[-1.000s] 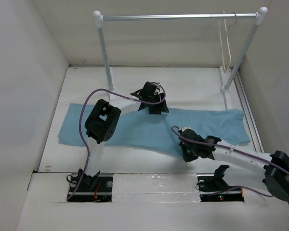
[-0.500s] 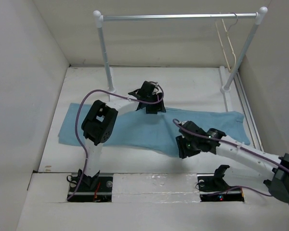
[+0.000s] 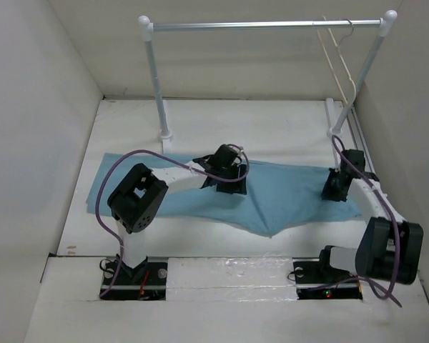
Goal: Place the trousers on the hanger
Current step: Fold the trousers at the center of the board.
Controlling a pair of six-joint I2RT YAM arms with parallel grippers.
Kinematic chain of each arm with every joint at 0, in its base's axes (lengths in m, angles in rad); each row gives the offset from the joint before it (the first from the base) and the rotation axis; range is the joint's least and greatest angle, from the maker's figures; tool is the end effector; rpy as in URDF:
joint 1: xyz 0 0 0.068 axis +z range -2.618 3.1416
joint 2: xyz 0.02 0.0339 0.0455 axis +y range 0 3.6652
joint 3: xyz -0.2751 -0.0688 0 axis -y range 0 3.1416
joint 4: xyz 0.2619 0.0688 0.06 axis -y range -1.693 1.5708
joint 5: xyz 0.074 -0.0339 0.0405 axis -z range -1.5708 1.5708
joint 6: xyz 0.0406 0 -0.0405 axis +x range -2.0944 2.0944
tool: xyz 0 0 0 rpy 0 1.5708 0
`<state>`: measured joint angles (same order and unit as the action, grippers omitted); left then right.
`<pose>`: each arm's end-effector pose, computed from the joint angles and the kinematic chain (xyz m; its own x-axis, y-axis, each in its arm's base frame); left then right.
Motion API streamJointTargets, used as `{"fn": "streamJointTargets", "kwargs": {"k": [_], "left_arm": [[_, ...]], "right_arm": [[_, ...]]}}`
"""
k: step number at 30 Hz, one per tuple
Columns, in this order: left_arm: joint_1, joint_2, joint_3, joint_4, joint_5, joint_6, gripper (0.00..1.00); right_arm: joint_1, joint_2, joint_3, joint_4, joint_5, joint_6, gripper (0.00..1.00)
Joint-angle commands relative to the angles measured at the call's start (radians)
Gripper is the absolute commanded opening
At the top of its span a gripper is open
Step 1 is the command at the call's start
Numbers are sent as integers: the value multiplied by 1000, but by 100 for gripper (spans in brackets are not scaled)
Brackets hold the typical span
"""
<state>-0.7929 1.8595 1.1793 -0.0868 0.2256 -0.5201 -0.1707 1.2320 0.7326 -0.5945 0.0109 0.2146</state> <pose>0.2893 -0.3066 0.1803 -0.8239 0.1461 -0.5476 0.4586 0.7397 -0.4925 0.2363 -0.0412 0.1984 -0.8182 0.3571 -0.4506 0.3572 0.9298 0.0883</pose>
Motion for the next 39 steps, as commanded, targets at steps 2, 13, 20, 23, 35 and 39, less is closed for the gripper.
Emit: {"fn": "streamJointTargets", "kwargs": {"k": [2,13,20,23,35,39], "left_arm": [[164,-60,-108,-17,-46,-29,51],[184,-353,-199,-42,-71,-3,51],[126,-396,-190,-4,21,12,2],[126,-428,-224,15,63,12,0],[126,-503,-340,-27,58,66,0],[126,-523,-331,-45,31,65,0]], "right_arm": [[-160,106,-4,174,-84,-47,0],[-435,-185,50,-34,-175,-110,63],[-725,-206,-105,-41,-236,-101,71],[-770,-163,-131,22,-307,-72,77],[-696,0,-309,507,-563,131,0],[-540,-200,-250,321,-498,80,0]]}}
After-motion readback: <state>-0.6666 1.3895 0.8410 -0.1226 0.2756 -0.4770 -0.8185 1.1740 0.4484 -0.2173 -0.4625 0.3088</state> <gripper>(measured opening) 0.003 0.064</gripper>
